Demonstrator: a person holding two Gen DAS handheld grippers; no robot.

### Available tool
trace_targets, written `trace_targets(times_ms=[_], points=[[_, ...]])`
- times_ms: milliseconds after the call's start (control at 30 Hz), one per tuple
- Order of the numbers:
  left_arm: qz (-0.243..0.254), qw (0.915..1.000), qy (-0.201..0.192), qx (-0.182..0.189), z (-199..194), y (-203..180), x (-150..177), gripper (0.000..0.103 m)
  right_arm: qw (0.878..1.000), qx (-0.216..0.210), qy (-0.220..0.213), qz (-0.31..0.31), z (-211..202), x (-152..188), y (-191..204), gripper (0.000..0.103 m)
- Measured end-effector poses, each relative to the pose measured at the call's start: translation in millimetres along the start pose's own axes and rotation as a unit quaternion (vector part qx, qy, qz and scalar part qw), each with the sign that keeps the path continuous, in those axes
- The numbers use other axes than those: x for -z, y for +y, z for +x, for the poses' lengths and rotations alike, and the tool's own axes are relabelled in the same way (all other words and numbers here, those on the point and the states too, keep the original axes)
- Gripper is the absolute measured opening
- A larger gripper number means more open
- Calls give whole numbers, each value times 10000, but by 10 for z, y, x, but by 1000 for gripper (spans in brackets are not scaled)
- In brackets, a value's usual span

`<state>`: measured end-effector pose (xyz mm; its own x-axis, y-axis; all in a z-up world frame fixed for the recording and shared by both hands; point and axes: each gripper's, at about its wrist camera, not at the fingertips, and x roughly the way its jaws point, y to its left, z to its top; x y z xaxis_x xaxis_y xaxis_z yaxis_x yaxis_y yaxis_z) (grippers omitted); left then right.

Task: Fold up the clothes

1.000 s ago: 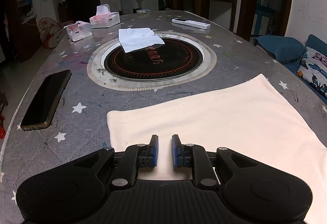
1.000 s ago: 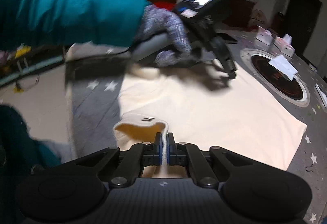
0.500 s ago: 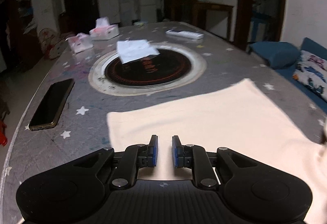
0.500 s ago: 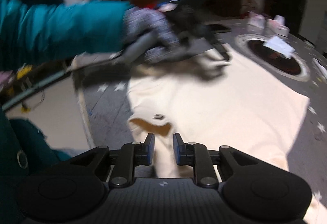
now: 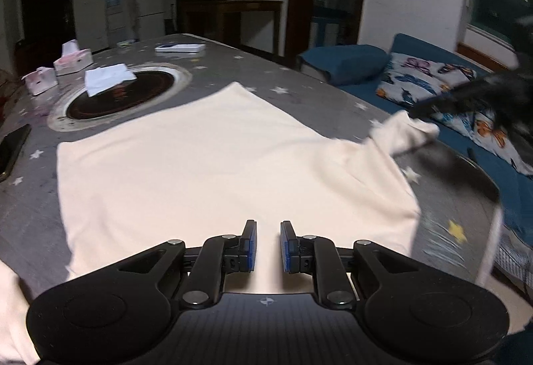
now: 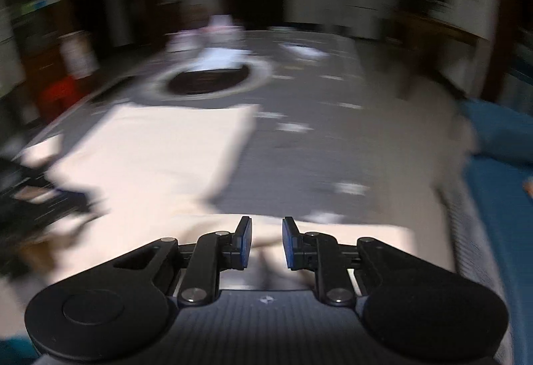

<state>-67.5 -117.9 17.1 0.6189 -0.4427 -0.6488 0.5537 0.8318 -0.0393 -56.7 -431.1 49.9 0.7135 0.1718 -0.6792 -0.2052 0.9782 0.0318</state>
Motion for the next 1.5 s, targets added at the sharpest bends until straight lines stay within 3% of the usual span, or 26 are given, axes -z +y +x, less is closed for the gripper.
trace_targets(times_ms=[100, 267, 400, 600, 767, 1067, 1233, 1300, 1500], points=[[5, 10000, 27, 21, -20, -48, 45, 18, 9976, 481, 74, 485, 155, 27, -393, 20], [-57, 10000, 31, -27, -72, -71, 74, 20, 9943, 737, 155, 757, 406, 55, -776, 23], [-3, 9999, -40, 92, -128, -152, 18, 24, 9940, 606, 286, 863, 546, 89, -877, 23], [246, 9979, -199, 570, -85, -438, -147, 34, 9940, 301, 284, 1012, 599, 44, -984, 22], [552, 9954, -233, 746, 37, -730, -245, 38, 9963, 351, 203, 758, 563, 13, -905, 5], [851, 9936, -125, 730, 351, -1016, -298, 38, 9963, 285, -810, -35, 161, -455, -571, 4], [925, 9924, -14, 814, 457, -1062, -256, 27, 9822, 38, -1872, -111, -280, -611, -530, 2], [979, 9911, 8, 904, 470, -1075, -232, 20, 9778, 117, -2092, -18, -432, -558, -586, 2], [1104, 9872, 32, 1148, 476, -1121, -197, 20, 9885, 512, -1250, 676, -244, -235, -813, 5]])
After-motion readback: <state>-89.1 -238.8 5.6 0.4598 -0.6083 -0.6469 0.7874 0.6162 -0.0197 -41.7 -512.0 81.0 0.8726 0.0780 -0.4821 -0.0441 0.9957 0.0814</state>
